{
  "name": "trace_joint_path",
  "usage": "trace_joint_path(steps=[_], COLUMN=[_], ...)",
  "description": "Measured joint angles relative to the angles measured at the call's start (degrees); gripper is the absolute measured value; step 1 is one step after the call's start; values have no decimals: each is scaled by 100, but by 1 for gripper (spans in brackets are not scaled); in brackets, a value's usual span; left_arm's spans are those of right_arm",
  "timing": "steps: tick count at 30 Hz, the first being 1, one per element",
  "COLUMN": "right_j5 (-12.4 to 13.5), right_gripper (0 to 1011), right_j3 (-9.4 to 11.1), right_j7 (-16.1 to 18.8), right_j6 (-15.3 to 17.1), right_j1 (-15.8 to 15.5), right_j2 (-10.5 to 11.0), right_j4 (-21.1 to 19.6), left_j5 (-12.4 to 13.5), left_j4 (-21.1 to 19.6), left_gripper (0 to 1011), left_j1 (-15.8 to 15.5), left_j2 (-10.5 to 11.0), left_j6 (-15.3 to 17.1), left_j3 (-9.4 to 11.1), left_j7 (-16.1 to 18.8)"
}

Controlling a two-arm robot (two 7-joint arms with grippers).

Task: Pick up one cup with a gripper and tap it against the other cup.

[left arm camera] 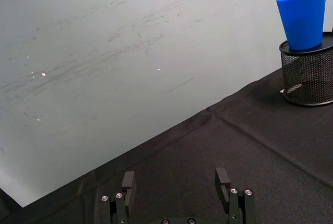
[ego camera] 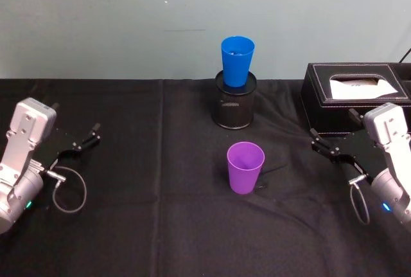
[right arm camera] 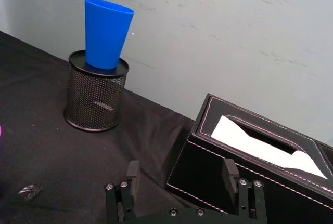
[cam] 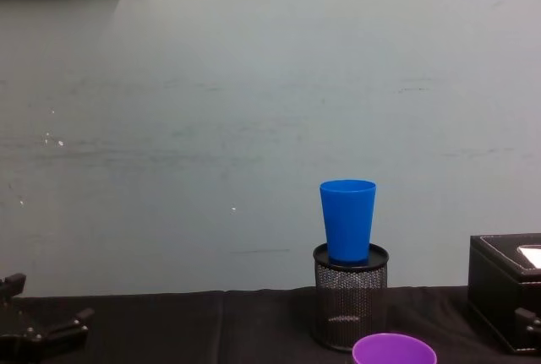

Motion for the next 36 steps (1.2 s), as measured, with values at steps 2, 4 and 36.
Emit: trace_joint_path(steps=[2,4,36], right_j5=[0,0,810], right_gripper=[1003,1003,1003], right_j3=[0,2,-50], right_j7=[0,1,2236], right_j6=[0,0,-614], right_j1=[0,-1,-933], right_j2=[0,-1,-23], right_j4=[0,0,-593], left_j5=[0,0,0], left_j4=[0,0,0], left_gripper=[1000,1000,1000], left_j1=[0,0,0], left_j2=[0,0,0], left_j6=[0,0,0], left_j3=[0,0,0], left_j7=[0,0,0])
